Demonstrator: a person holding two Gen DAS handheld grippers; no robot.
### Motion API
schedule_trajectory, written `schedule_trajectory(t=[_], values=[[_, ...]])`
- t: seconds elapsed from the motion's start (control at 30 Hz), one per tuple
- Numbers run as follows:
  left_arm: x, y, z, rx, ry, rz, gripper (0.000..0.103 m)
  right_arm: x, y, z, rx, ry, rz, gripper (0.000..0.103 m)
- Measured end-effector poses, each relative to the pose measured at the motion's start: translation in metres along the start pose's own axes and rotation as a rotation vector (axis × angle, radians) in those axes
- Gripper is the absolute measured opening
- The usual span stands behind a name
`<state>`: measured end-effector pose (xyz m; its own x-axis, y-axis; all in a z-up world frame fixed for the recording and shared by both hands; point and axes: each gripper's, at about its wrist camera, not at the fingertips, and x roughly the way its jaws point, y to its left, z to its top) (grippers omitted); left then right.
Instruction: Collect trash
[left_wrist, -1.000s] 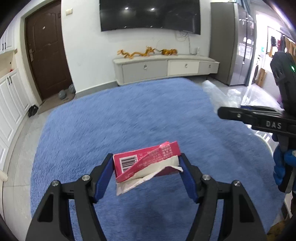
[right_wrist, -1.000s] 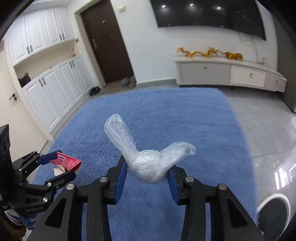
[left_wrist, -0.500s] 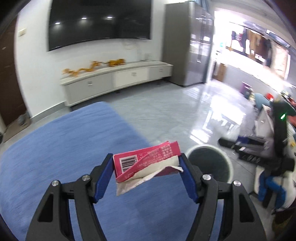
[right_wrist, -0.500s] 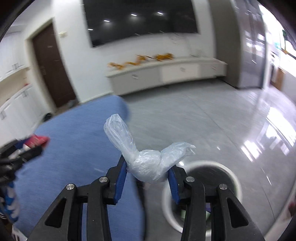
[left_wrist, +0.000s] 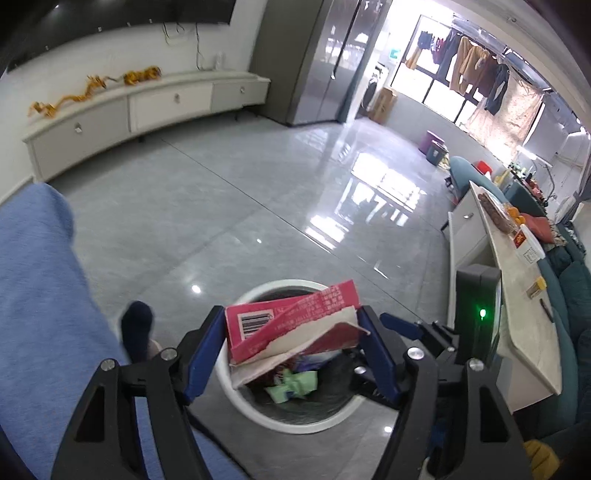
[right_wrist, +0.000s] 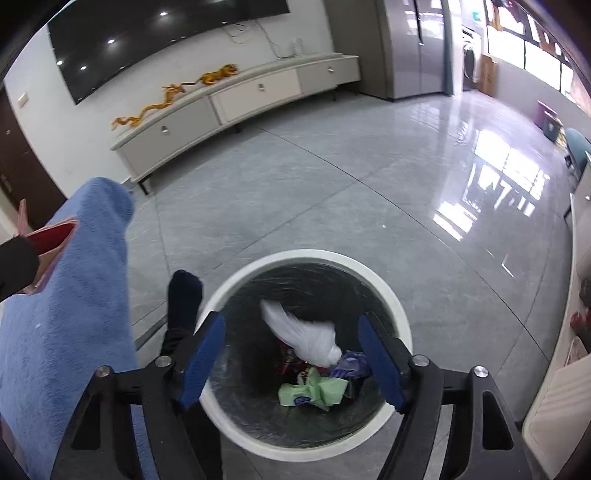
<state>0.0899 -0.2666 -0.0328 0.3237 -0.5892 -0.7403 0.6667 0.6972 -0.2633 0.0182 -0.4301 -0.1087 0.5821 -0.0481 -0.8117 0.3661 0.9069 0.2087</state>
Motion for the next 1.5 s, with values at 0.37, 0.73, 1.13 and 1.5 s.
schedule_trajectory(t=[0.37, 0.73, 1.13, 1.5], values=[[0.011, -0.004, 0.007, -0.028, 0.02, -0.023, 0.076, -0.041, -0.008, -0.011, 0.041, -0.064, -0.052, 0.081], [-0.073, -0.01, -0.014, 0.028, -0.184, 0.268, 0.076, -0.106, 0.033, -0.018, 0.016, -0.204, -0.048, 0.085], [-0.165, 0.02, -0.094, -0.023, -0.331, 0.547, 0.076, -0.155, 0.114, -0.055, -0.123, -0.327, -0.021, 0.103], [-0.229, 0.059, -0.138, -0.153, -0.432, 0.702, 0.078, -0.173, 0.154, -0.087, -0.214, -0.405, -0.02, 0.103]])
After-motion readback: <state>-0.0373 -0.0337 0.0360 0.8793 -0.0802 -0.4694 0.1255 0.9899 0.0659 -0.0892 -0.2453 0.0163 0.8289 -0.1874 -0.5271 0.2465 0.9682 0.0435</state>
